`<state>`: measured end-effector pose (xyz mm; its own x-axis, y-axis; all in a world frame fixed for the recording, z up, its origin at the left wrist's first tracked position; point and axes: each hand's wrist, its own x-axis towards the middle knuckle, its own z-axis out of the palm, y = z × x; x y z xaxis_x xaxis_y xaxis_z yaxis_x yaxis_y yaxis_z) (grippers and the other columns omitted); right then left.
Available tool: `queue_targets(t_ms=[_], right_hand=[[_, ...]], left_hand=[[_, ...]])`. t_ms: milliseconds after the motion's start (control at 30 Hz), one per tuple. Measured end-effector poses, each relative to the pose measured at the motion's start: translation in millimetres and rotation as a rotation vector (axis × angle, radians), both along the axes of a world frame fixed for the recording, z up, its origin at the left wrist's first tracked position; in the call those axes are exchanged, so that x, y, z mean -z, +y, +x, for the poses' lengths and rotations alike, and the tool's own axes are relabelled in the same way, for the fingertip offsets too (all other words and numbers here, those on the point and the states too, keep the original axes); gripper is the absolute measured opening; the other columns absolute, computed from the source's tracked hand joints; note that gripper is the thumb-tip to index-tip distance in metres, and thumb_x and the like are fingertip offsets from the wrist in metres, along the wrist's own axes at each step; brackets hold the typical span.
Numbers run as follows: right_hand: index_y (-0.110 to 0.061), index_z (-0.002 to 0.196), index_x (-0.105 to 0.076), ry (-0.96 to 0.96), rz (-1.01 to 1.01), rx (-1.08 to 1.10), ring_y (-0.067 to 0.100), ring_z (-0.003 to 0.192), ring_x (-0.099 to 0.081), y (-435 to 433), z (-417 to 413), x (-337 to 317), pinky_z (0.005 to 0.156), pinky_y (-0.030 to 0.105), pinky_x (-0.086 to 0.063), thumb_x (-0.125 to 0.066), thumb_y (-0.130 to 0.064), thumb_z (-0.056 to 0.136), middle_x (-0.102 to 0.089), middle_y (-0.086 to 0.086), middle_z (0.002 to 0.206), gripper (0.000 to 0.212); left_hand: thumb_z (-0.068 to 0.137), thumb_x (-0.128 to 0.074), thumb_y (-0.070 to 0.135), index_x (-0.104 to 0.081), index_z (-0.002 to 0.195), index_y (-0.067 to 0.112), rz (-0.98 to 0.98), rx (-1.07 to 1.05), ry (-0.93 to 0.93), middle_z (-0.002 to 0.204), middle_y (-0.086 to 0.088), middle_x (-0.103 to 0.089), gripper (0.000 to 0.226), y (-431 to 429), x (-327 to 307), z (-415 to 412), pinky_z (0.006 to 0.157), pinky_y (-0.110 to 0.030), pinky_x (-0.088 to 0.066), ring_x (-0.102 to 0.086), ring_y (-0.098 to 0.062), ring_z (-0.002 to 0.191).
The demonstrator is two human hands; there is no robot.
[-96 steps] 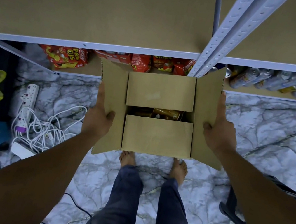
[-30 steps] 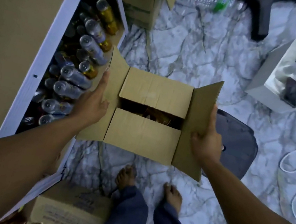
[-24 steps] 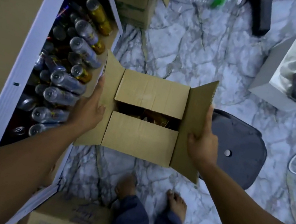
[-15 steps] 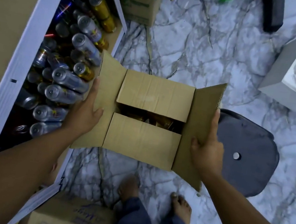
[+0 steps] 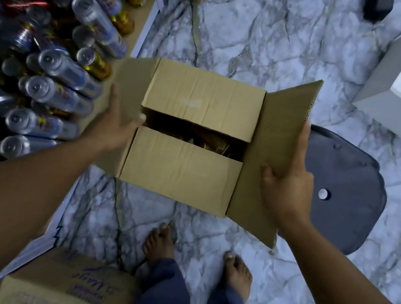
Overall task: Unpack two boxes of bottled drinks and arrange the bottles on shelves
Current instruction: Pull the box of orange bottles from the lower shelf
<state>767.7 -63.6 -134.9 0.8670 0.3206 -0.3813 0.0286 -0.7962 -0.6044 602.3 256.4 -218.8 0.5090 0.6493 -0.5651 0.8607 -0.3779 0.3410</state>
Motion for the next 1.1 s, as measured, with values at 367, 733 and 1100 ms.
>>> queue_targets(t_ms=[367,733,1100], right_hand=[[-0.044,0.161,0.003,-0.031,0.025,-0.027,0.001,0.063,-0.051,-3.9,4.1,6.8,0.054,0.022,-0.039,-0.066,-0.011,0.095,-0.046,-0.027,0.080,0.101],[-0.054,0.158,0.000,0.020,0.057,-0.032,0.001,0.075,-0.056,6.9,4.6,2.7,0.073,0.036,-0.050,-0.069,-0.011,0.093,-0.049,-0.035,0.096,0.104],[-0.062,0.154,-0.002,0.079,0.157,-0.004,-0.014,0.091,-0.059,31.3,-10.0,11.4,0.086,0.034,-0.052,-0.073,-0.013,0.091,-0.051,-0.036,0.131,0.106]], left_hand=[[0.106,-0.050,0.041,0.010,0.162,0.034,0.134,0.292,-0.217,0.089,-0.023,-0.065,0.083,-8.0,29.5,3.9,0.046,-0.035,-0.039,-0.054,-0.034,0.054],[0.101,-0.044,0.059,-0.009,0.160,0.048,0.022,0.316,-0.224,0.155,-0.009,-0.048,0.070,7.6,37.6,3.4,0.087,-0.038,-0.049,-0.055,-0.034,0.128],[0.107,-0.019,0.057,-0.013,0.158,0.052,0.226,0.079,-0.221,0.145,-0.005,-0.056,0.052,1.7,50.3,3.7,0.063,-0.040,-0.051,-0.063,-0.035,0.091]])
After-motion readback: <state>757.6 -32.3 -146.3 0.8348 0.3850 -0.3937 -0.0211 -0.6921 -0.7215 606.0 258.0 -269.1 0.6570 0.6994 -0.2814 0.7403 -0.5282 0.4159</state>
